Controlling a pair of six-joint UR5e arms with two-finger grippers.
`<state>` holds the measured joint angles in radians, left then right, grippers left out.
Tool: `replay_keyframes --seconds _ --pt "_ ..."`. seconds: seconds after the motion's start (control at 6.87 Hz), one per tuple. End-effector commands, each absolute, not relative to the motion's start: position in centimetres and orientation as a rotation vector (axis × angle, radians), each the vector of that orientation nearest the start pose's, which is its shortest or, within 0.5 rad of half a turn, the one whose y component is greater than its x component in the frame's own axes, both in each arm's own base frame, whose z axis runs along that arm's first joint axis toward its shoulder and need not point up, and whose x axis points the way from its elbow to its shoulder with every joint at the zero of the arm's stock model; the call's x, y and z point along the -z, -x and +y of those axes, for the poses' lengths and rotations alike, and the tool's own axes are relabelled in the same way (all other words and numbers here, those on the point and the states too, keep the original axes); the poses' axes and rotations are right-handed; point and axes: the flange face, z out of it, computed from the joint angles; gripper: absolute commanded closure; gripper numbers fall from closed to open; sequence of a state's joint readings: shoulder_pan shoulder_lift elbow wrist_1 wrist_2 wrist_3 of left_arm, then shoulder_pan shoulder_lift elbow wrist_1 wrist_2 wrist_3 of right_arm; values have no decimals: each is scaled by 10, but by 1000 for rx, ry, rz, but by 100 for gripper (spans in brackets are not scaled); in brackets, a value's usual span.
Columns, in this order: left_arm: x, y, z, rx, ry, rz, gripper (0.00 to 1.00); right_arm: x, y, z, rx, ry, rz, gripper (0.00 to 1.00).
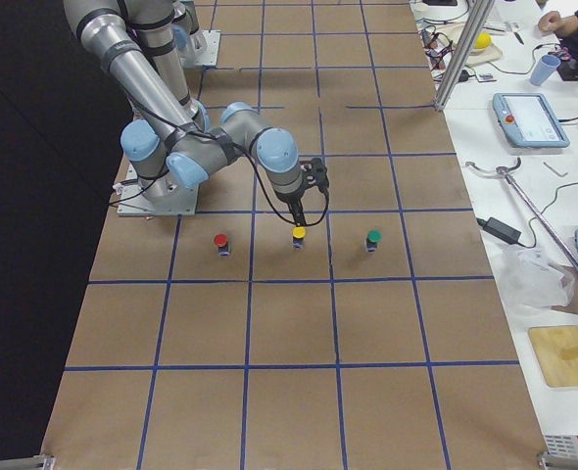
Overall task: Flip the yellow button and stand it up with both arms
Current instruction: 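Open the right gripper and release the standing button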
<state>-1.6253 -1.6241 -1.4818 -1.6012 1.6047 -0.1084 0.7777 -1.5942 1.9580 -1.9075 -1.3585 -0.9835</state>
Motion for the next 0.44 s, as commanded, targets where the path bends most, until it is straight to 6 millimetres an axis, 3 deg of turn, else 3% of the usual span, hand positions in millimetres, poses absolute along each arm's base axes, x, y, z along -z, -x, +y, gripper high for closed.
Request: replay_keyframes --seconds 0.0,0.29 --pt "-501 157 -507 9 86 3107 0 -425 113 -449 53 -98 2984 0" --pt "-501 158 -507 7 83 3107 0 -487 6 -464 -62 -373 3019 0"
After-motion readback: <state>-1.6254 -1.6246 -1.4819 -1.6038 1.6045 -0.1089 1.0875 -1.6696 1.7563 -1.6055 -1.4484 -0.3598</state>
